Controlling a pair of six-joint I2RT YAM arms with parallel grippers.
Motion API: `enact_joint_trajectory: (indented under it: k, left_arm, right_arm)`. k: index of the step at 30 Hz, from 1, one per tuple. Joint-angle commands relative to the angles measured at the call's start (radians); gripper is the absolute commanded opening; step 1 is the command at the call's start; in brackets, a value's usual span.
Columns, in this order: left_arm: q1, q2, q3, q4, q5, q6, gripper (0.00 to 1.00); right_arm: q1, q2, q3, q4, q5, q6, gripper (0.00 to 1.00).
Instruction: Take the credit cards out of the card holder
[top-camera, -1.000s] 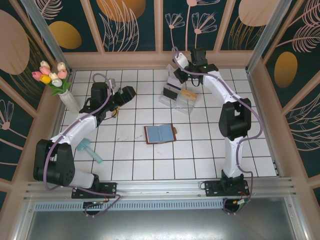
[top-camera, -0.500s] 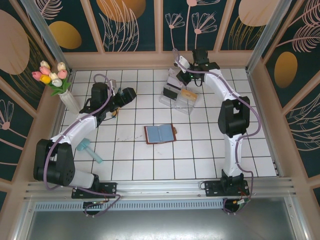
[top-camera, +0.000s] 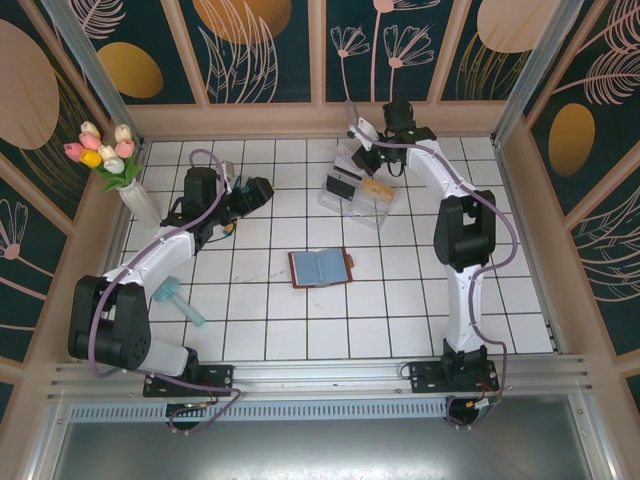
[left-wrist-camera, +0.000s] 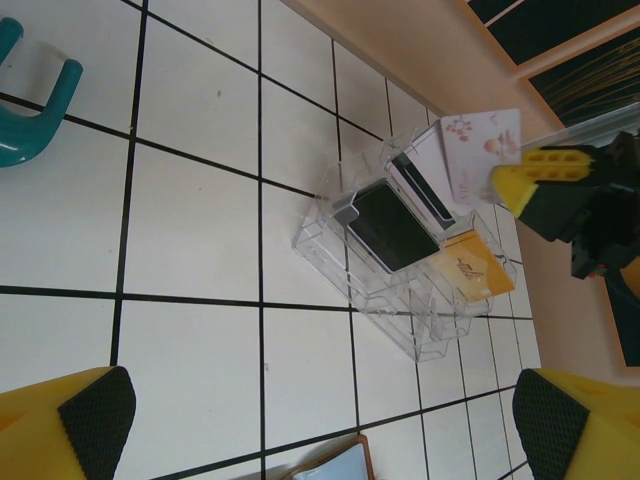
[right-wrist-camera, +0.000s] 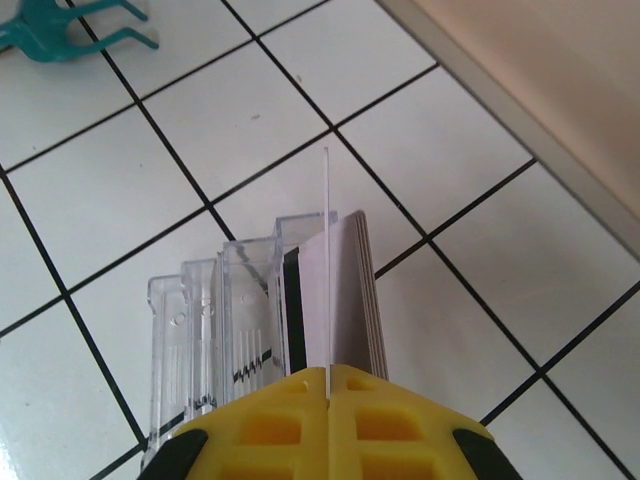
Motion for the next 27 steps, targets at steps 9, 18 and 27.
enact_joint_trajectory:
  k: [9,18,27]
  left_arm:
    - [0.005,0.016,-0.007,0.003,0.022,0.015,0.98]
    - [0.005,0.017,-0.009,-0.001,0.024,0.022,0.99]
    - [0.005,0.020,-0.011,-0.004,0.030,0.026,0.99]
  right_arm:
    - [-0.008,0.010,0.017,-0.017,0.070,-0.049,0.12]
    - [-0.008,-0.008,0.015,-0.014,0.058,-0.052,0.15]
    - [0.002,-0.011,0.030,-0.078,0.102,-0.132,0.11]
